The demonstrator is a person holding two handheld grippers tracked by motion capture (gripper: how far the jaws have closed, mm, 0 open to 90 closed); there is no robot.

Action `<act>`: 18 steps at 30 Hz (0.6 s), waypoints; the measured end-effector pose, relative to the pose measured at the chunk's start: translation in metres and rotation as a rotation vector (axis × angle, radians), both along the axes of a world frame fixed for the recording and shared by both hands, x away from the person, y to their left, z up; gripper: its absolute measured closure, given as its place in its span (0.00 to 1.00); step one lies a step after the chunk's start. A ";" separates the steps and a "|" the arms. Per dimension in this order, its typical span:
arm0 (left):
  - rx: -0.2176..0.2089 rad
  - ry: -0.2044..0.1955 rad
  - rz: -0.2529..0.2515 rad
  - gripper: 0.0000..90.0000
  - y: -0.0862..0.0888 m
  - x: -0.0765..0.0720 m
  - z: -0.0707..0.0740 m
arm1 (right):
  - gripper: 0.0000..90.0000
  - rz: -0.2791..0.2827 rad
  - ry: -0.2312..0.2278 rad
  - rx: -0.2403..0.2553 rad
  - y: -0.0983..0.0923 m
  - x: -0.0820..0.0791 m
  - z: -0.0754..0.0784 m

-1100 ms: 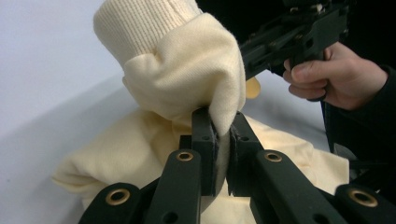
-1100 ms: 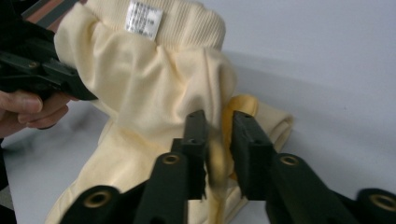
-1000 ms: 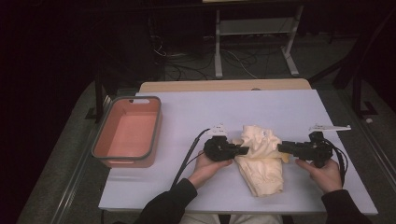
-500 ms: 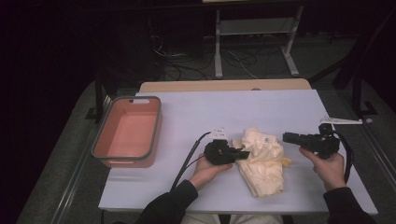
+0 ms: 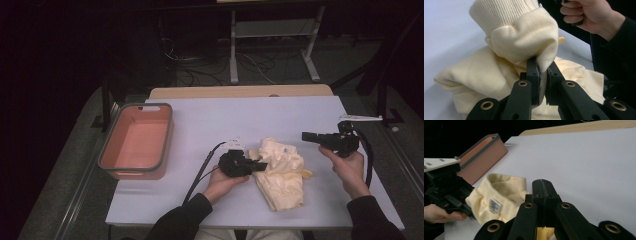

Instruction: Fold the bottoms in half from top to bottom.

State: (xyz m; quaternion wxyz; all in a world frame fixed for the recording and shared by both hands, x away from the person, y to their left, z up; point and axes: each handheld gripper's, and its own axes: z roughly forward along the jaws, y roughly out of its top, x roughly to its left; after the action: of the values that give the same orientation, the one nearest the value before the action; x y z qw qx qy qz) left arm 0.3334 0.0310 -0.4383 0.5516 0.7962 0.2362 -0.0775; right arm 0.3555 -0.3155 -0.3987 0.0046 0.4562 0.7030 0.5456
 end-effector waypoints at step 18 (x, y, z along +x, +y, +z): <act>0.007 -0.007 -0.002 0.93 0.000 -0.001 0.000 | 0.98 0.024 0.098 -0.071 0.026 0.043 -0.034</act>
State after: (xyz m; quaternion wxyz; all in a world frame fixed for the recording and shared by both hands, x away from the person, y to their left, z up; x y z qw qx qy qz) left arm 0.3327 0.0312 -0.4382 0.5498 0.7985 0.2337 -0.0742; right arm 0.3987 -0.2896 -0.4325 -0.0202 0.4735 0.7266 0.4975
